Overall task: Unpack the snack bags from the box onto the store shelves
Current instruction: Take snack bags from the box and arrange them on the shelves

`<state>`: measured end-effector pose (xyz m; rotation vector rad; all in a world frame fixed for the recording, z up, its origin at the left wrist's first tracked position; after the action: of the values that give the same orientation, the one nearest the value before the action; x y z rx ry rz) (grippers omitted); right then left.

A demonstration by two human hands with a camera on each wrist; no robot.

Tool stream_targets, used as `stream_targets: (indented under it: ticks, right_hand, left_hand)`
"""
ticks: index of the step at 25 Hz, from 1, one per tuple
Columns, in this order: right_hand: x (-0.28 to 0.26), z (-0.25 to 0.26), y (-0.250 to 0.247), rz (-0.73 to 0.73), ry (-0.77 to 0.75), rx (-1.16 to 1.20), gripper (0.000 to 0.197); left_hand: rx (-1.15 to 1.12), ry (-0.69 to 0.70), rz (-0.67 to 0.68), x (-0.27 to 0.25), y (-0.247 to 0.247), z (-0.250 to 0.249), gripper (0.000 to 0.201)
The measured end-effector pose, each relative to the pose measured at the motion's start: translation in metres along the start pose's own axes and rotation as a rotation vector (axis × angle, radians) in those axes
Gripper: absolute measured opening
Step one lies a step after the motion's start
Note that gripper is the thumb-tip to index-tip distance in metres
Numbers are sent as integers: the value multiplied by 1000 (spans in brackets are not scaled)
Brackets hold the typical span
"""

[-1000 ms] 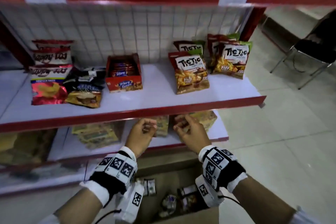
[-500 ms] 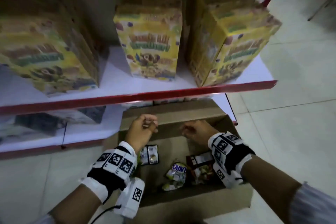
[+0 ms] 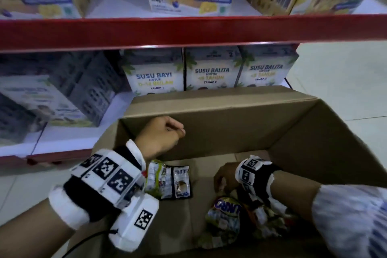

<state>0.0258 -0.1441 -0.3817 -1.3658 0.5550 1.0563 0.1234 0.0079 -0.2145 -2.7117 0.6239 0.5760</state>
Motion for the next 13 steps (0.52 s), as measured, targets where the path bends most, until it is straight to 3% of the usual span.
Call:
stream_targets:
  ticks: [5,10,13]
  right_hand:
    - [36,4,29,108,-3,-159,52]
    - [34,15,38,191,33,-264,41]
    - [-3,18,-4,-29,125,-29,30]
  left_hand:
    - [30,6,20,2,1,4,12]
    - [45,60,-21,-9,-5,-11,15]
    - [9,86,-39,-13,-20,-23,7]
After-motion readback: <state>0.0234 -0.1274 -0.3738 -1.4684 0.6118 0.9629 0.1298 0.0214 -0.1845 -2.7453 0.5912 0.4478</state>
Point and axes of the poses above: each hand's wrist, its own x-axis towards the middle knuckle, its own y-axis out of the palm, z = x × y, the point moved 6 cm from there along x, towards the middle knuckle, and after that the axes turned 15 degrees about -x, right-handed, at the moved point
